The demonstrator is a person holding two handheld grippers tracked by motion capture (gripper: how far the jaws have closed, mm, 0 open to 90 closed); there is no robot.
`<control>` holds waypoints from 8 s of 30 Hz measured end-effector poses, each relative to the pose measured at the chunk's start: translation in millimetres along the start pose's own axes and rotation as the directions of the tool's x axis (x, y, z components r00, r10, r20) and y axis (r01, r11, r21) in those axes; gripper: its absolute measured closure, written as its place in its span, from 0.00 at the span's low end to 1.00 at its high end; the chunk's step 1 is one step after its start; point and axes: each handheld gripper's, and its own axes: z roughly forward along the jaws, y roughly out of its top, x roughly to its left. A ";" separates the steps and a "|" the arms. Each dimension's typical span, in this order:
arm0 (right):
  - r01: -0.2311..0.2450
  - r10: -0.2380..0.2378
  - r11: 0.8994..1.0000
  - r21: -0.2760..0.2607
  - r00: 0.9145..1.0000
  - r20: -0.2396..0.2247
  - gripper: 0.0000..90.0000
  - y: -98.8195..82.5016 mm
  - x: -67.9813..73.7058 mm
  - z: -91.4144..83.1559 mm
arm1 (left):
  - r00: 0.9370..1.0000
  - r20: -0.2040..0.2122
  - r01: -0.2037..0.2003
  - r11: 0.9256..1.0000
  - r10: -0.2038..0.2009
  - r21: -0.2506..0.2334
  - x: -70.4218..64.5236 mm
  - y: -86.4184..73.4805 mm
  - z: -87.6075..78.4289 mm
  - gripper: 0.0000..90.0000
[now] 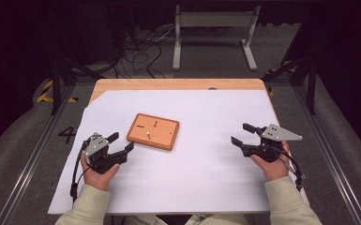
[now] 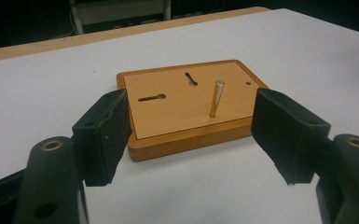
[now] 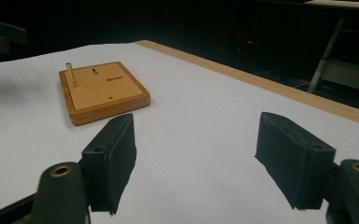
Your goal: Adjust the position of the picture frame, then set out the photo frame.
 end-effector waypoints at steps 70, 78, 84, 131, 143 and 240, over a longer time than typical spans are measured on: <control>-0.022 0.022 1.000 0.015 0.999 0.040 0.31 -6.6 -0.2 -20.1 | 0.997 -0.042 0.064 0.982 -0.058 0.179 44.7 64.3 59.4 1.00; -0.023 0.022 0.999 0.027 0.999 0.043 0.30 -8.5 2.6 -25.4 | 0.994 -0.091 0.088 0.968 -0.068 0.234 60.9 50.9 84.0 1.00; -0.019 0.018 0.999 0.036 0.999 0.045 0.30 -10.2 8.1 -31.2 | 0.993 -0.082 0.100 0.953 -0.079 0.287 67.5 43.3 101.3 1.00; -0.031 0.029 0.998 0.054 0.999 0.042 0.30 -14.1 7.0 -32.3 | 0.951 0.301 -0.081 0.884 -0.069 0.460 -38.4 31.5 150.2 1.00; -0.146 0.120 0.948 0.282 0.987 0.107 0.81 -25.1 1.4 -15.9 | 0.940 0.335 -0.109 0.874 -0.064 0.473 -62.6 28.2 143.2 1.00; -0.049 0.052 0.966 0.255 0.999 -0.004 0.53 -7.0 5.2 -18.8 | 0.827 0.531 -0.316 0.933 0.184 0.169 -151.0 37.0 162.1 0.78</control>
